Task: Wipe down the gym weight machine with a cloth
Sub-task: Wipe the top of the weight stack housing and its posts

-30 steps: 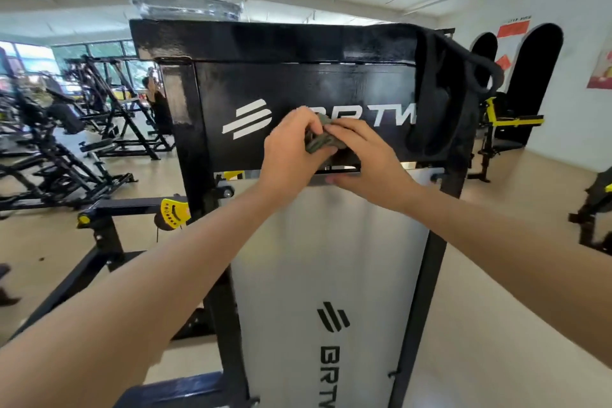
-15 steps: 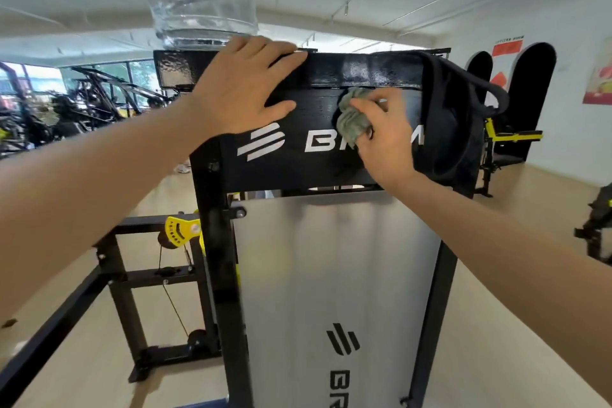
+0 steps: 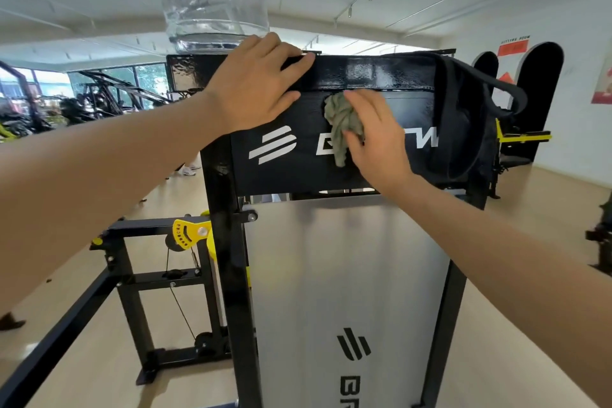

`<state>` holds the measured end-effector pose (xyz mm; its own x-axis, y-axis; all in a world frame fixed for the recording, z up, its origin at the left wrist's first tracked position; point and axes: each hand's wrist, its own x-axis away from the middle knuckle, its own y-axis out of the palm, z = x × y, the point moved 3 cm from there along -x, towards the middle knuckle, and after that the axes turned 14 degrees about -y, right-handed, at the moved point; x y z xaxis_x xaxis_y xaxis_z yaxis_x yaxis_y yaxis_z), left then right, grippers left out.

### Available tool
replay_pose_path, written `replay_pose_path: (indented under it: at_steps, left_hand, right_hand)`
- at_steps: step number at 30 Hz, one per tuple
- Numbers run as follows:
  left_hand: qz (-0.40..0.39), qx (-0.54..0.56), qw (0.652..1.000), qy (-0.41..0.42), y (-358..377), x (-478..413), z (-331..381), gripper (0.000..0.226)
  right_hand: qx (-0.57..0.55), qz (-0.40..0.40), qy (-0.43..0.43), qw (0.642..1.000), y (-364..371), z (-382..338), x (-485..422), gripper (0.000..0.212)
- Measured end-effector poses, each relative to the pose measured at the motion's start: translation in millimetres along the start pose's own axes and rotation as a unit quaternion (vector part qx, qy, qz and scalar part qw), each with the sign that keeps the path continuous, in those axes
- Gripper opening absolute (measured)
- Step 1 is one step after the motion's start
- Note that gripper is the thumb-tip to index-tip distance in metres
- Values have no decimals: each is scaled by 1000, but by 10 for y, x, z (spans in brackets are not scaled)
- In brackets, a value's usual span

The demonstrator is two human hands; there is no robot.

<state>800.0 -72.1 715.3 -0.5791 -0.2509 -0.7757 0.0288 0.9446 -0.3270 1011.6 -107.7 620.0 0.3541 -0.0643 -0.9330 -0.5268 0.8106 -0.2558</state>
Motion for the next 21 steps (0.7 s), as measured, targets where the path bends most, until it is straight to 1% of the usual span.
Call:
replay_pose_path:
  at_steps: [2, 3, 4, 6, 9, 11, 13, 15, 18, 20, 21]
  left_hand:
    - [1, -2, 1000, 0, -2, -2, 1, 57]
    - [1, -1, 1000, 3, -7, -7, -1, 57]
    - [1, 0, 1000, 7, -13, -11, -6, 56]
    - [3, 2, 1000, 10, -25, -22, -21, 56]
    - [7, 7, 1000, 5, -33, -18, -10, 55]
    - [10, 11, 1000, -5, -10, -5, -3, 55]
    - [19, 15, 1000, -12, 32, 10, 3, 54]
    - [30, 18, 999, -17, 60, 24, 13, 55]
    - [33, 17, 999, -21, 70, 47, 22, 59]
    - [26, 10, 999, -19, 68, 54, 27, 63]
    - [23, 5, 1000, -16, 66, 57, 27, 65]
  right_hand:
    - [-20, 30, 41, 998, 53, -71, -78, 47]
    - [-25, 27, 41, 998, 132, -129, -96, 44]
    - [-27, 13, 21, 999, 225, -208, -92, 41]
    - [-28, -37, -52, 998, 427, -398, 18, 34]
    - [14, -99, -155, 983, 530, -520, 328, 27]
    - [44, -102, -169, 979, 454, -428, 472, 24]
    - [67, -63, -127, 988, 294, -251, 510, 25]
    - [85, -17, -53, 995, 130, -67, 417, 29]
    - [89, 38, 53, 994, -5, 90, 129, 37]
    - [78, 48, 77, 993, -10, 83, -48, 41]
    - [71, 43, 75, 994, 18, 41, -103, 43]
